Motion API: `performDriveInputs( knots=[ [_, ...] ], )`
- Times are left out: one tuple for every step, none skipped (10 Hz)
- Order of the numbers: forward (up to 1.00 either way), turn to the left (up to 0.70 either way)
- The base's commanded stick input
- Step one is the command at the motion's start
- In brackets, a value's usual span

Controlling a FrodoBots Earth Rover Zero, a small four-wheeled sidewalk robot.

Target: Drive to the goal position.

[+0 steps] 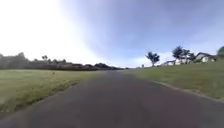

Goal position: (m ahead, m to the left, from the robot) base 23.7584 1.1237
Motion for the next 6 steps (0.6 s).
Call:
performDriveInputs(
  knots=[
    [1.00, 0.00],
    [1.00, 0.00],
    [1.00, 0.00],
    [1.00, 0.00],
    [1.00, 0.00],
    [1.00, 0.00]
  ],
)
